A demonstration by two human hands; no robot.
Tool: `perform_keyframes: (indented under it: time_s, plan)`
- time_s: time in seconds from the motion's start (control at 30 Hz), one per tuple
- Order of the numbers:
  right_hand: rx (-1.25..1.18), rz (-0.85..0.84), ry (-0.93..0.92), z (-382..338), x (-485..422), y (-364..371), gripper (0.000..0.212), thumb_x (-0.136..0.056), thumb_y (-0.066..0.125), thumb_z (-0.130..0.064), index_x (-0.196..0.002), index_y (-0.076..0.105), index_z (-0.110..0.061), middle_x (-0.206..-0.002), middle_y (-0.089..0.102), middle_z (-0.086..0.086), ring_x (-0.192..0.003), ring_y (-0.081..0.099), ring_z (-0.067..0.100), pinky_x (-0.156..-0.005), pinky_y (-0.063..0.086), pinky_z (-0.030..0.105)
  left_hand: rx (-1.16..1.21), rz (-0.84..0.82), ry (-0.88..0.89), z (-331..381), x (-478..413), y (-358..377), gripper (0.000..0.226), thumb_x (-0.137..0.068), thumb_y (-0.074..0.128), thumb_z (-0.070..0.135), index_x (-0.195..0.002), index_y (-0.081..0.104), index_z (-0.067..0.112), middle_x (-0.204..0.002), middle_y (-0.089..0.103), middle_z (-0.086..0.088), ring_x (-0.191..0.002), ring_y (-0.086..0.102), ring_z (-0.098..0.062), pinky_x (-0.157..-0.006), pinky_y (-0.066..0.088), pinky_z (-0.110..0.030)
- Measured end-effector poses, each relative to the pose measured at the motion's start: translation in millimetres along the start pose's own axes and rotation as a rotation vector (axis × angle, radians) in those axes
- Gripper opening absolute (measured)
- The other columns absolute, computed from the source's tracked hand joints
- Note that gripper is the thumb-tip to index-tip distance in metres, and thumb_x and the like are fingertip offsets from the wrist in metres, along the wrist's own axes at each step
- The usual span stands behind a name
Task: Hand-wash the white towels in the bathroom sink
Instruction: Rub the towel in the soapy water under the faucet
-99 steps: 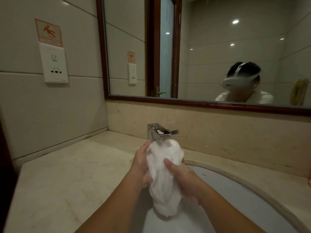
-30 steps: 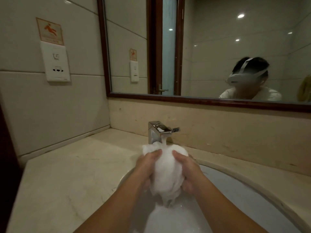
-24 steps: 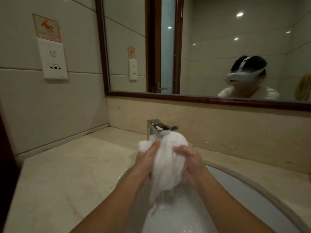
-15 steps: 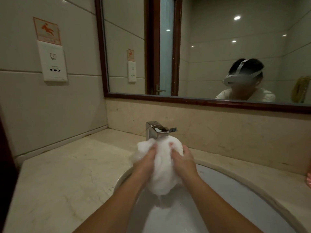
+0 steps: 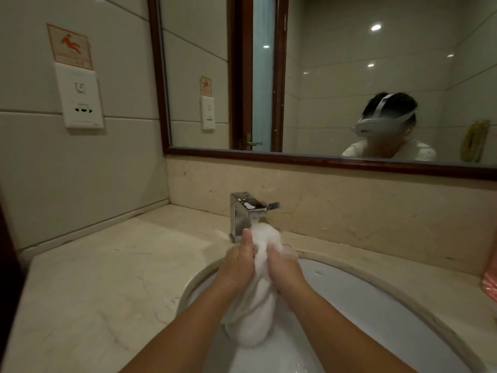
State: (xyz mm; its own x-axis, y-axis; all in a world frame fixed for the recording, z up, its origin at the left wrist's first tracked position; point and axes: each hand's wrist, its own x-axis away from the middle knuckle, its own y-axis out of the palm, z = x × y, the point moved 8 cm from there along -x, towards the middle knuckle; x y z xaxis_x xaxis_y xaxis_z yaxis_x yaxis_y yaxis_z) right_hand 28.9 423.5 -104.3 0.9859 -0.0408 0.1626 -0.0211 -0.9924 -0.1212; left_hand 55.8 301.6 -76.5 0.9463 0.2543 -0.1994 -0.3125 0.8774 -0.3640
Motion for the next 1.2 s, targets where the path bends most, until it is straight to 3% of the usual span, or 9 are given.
perform_keyframes:
  time_s: [0.13, 0.27, 0.4, 0.57, 0.7, 0.8, 0.93, 1.07, 1.2]
  plan:
    - [-0.125, 0.008, 0.103, 21, -18, -3, 0.035, -0.108, 0.054, -0.033, -0.093, 0.069, -0.004, -0.092, 0.072, 0.016, -0.093, 0.073, 0.036, -0.097, 0.059, 0.051, 0.078, 0.259, -0.012, -3, -6, -28, 0.058, -0.111, 0.039, 0.045, -0.072, 0.067, 0.012, -0.073, 0.067, -0.003, -0.072, 0.062, -0.022, -0.059, 0.040, -0.027]
    - [-0.262, -0.018, 0.048, 19, -21, 2, 0.032, -0.105, 0.062, -0.039, -0.090, 0.072, -0.013, -0.089, 0.073, 0.010, -0.086, 0.071, 0.030, -0.091, 0.060, 0.048, 0.112, 0.295, 0.036, 0, -9, -30, 0.016, -0.103, 0.059, 0.040, -0.107, 0.064, 0.025, -0.107, 0.067, 0.007, -0.090, 0.059, -0.001, -0.066, 0.039, -0.015]
    - [-0.376, -0.016, 0.080, 14, -17, 0, 0.036, -0.109, 0.053, -0.034, -0.104, 0.074, -0.006, -0.092, 0.076, 0.015, -0.083, 0.072, 0.030, -0.070, 0.054, 0.036, 0.110, 0.173, 0.003, -7, -15, -18, 0.054, -0.094, 0.049, 0.067, -0.132, 0.061, 0.030, -0.132, 0.062, 0.004, -0.115, 0.062, -0.015, -0.095, 0.053, -0.036]
    - [-0.473, -0.089, 0.007, 4, -22, 9, 0.075, -0.086, 0.063, -0.079, -0.121, 0.074, -0.014, -0.109, 0.079, 0.017, -0.100, 0.078, 0.035, -0.100, 0.059, 0.053, 0.194, 0.076, -0.175, -27, -20, 2, 0.108, -0.065, 0.026, 0.106, -0.138, 0.058, 0.033, -0.130, 0.070, 0.001, -0.120, 0.067, -0.024, -0.103, 0.054, -0.051]
    - [-0.071, -0.027, -0.114, -1, -12, 5, 0.075, -0.077, 0.077, -0.074, -0.128, 0.050, -0.027, -0.108, 0.072, 0.003, -0.098, 0.073, 0.027, -0.094, 0.061, 0.048, 0.196, 0.184, -0.154, -14, -15, -11, 0.042, -0.106, 0.040, 0.059, -0.125, 0.060, 0.027, -0.114, 0.070, -0.001, -0.101, 0.067, -0.020, -0.084, 0.054, -0.037]
    - [0.096, 0.012, -0.154, -3, -13, -2, 0.045, -0.103, 0.059, -0.051, -0.134, 0.055, -0.018, -0.118, 0.069, 0.006, -0.107, 0.068, 0.028, -0.093, 0.056, 0.040, 0.224, 0.276, -0.148, -17, -20, -25, 0.042, -0.109, 0.045, 0.048, -0.114, 0.069, 0.015, -0.109, 0.074, -0.007, -0.099, 0.068, -0.025, -0.075, 0.050, -0.032]
    - [-0.224, 0.090, 0.002, 8, -26, -18, 0.035, -0.110, 0.048, -0.040, -0.116, 0.067, -0.011, -0.114, 0.073, 0.016, -0.108, 0.070, 0.037, -0.101, 0.057, 0.053, 0.416, 0.267, -0.164, -22, -22, -31, 0.047, -0.104, 0.052, 0.055, -0.097, 0.075, 0.014, -0.086, 0.077, 0.000, -0.083, 0.073, -0.020, -0.065, 0.050, -0.029]
    - [-0.477, -0.045, 0.003, 14, -36, -2, 0.072, -0.073, 0.083, -0.065, -0.122, 0.072, -0.014, -0.110, 0.079, 0.016, -0.100, 0.078, 0.039, -0.095, 0.060, 0.059, 0.559, 0.063, -0.259, -32, -28, -7, 0.036, -0.101, 0.061, 0.040, -0.116, 0.076, 0.011, -0.098, 0.080, -0.009, -0.093, 0.077, -0.027, -0.084, 0.062, -0.040]
    - [-0.446, -0.226, -0.020, 12, -26, 10, 0.085, -0.054, 0.104, -0.043, -0.123, 0.070, -0.009, -0.106, 0.080, 0.020, -0.095, 0.079, 0.040, -0.092, 0.062, 0.059, 0.700, -0.028, -0.328, -25, -21, -1, 0.032, -0.090, 0.052, 0.012, -0.108, 0.077, 0.004, -0.101, 0.076, -0.024, -0.092, 0.072, -0.039, -0.089, 0.057, -0.047]
